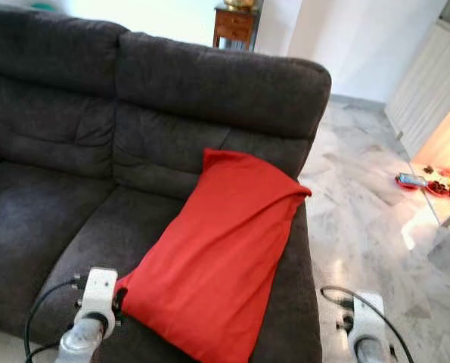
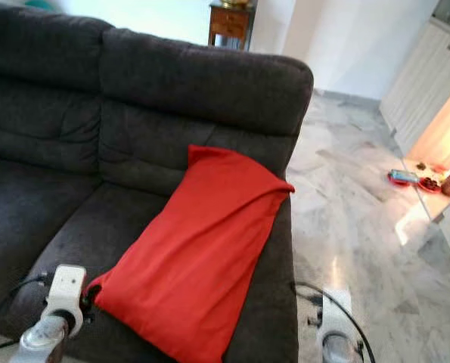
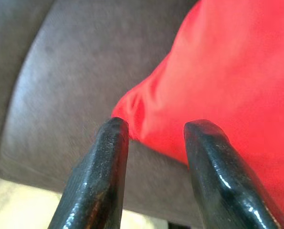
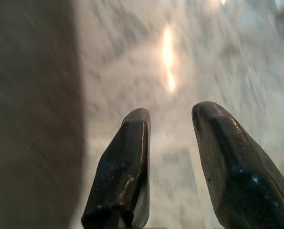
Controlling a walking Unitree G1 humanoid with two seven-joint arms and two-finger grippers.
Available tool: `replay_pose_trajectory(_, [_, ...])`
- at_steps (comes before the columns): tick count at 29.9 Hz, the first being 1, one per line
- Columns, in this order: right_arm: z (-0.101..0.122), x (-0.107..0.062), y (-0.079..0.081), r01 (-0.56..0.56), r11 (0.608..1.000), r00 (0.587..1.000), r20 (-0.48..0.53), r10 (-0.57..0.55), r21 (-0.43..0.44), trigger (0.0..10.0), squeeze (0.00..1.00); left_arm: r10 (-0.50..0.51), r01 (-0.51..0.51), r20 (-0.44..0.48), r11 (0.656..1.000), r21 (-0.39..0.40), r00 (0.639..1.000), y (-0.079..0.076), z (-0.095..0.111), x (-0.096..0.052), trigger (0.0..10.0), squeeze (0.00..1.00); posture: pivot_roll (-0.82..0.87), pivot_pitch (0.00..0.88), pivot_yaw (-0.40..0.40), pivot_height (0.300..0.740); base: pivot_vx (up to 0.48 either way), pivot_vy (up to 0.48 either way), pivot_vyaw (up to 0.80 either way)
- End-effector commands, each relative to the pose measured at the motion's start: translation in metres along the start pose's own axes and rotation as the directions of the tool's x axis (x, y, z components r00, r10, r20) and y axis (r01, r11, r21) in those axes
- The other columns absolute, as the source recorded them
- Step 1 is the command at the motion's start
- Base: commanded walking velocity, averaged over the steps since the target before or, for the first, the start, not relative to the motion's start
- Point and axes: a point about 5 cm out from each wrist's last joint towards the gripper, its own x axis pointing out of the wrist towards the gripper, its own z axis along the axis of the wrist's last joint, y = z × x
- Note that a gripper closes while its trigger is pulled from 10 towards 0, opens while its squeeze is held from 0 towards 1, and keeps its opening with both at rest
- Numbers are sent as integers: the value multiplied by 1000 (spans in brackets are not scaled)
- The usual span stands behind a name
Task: Move the pillow to the sofa from floor
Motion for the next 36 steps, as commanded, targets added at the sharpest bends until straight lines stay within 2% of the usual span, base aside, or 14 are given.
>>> replay_pose_trajectory(1, [-27, -5, -8, 29, 999, 995, -100, -28, 16, 10000, 0, -18, 17, -48, 1000, -14, 999, -4, -16, -1, 10000, 0, 152, 0, -118, 740, 0, 0, 0])
replay_pose_trajectory(5, [-40, -9, -4, 1, 1000, 991, -131, -2, -7, 10000, 0, -22, 21, -95, 1000, -11, 995, -5, -30, -3, 10000, 0, 146, 0, -109, 740, 0, 0, 0])
replay_pose_trajectory(7, [-48, -12, 2, -27, 999, 986, -163, 33, 40, 10000, 0, -20, 18, -162, 1000, -10, 987, -4, -46, -7, 10000, 0, 134, 0, -100, 740, 0, 0, 0])
replay_pose_trajectory(12, [-55, -16, 15, -103, 995, 976, -192, 104, 15, 10000, 0, -13, 5, -202, 999, -37, 979, -3, -55, -9, 10000, 0, 146, 0, -96, 740, 0, 0, 0])
replay_pose_trajectory(18, [-51, -16, 32, -187, 982, 967, -178, 185, 5, 10000, 0, 7, -28, -248, 996, -81, 969, -1, -63, -11, 10000, 0, 137, 0, -91, 740, 0, 0, 0])
replay_pose_trajectory(25, [-50, -17, 34, -188, 982, 966, -181, 187, 9, 10000, 0, -6, -17, -286, 997, -76, 958, -4, -73, -15, 10000, 0, 140, 0, -94, 740, 0, 0, 0])
replay_pose_trajectory(36, [-47, -17, 42, -222, 975, 961, -166, 221, 17, 10000, 0, -15, -9, -290, 997, -81, 957, -6, -78, -18, 10000, 0, 130, 0, -97, 740, 0, 0, 0])
